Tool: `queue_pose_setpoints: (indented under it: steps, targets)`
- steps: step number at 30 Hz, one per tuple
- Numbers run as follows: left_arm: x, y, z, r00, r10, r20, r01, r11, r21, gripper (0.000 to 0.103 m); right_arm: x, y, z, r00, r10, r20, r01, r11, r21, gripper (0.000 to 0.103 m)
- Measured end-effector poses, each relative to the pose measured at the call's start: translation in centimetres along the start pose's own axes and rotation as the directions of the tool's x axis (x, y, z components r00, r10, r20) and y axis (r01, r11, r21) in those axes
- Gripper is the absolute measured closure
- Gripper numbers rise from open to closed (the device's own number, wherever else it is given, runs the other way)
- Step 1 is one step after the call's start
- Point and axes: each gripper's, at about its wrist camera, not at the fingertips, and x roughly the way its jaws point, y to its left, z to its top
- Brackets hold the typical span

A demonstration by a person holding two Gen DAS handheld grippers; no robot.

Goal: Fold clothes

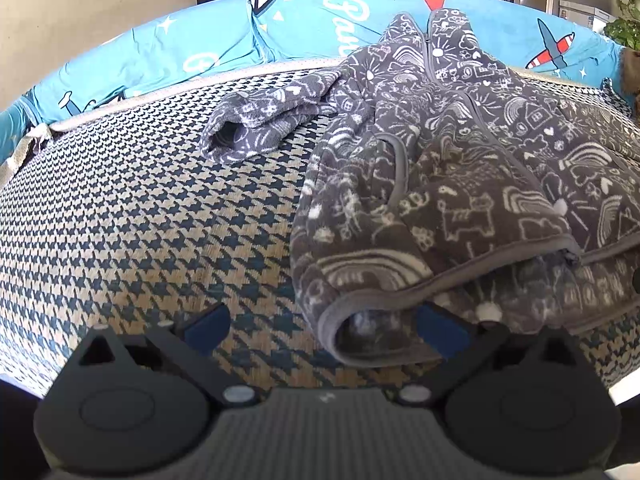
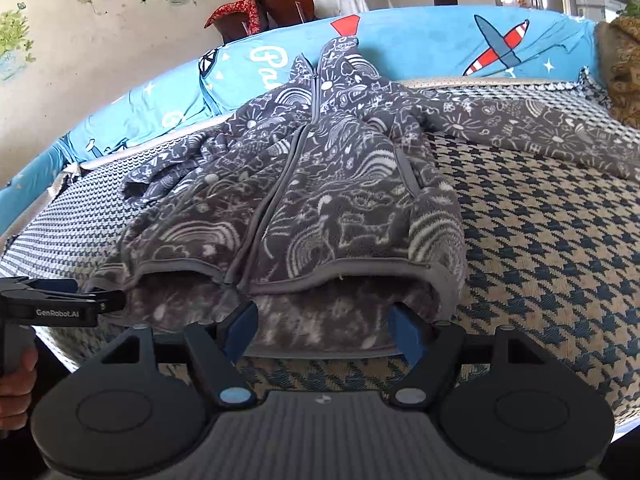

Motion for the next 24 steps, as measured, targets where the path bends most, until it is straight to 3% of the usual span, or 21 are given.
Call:
queue_pose_setpoints:
  steps: [3, 10, 16, 24]
  targets:
    - [0.4, 0.3, 0.0, 1.000, -0.016, -0.006, 0.016, 1.000, -0.024, 0.000, 0.2, -0.1, 0.0, 0.998, -0.060, 0.012, 0.060, 0.998, -0.001, 0.031]
    - [0.9, 1.1, 0.0, 0.999, 0.048, -0.024, -0.049, 0.996, -0.069, 0.000, 0.7, -0.2, 0.1, 0.980, -0.193, 0.039, 0.193, 0.981, -0.001, 0.034]
    - [0.9, 1.2, -0.1, 0.998, 0.063, -0.028, -0.065, 0.995, -0.081, 0.000, 0.7, -0.1, 0.2, 0.981, -0.191, 0.038, 0.192, 0.981, 0.001, 0.034]
    - [1.9, -0.2, 0.7, 0.991, 0.133, 0.031, -0.131, 0.990, -0.058, 0.000, 1.8, 0.7, 0.0, 0.979, -0.203, 0.023, 0.204, 0.978, -0.043, 0.032]
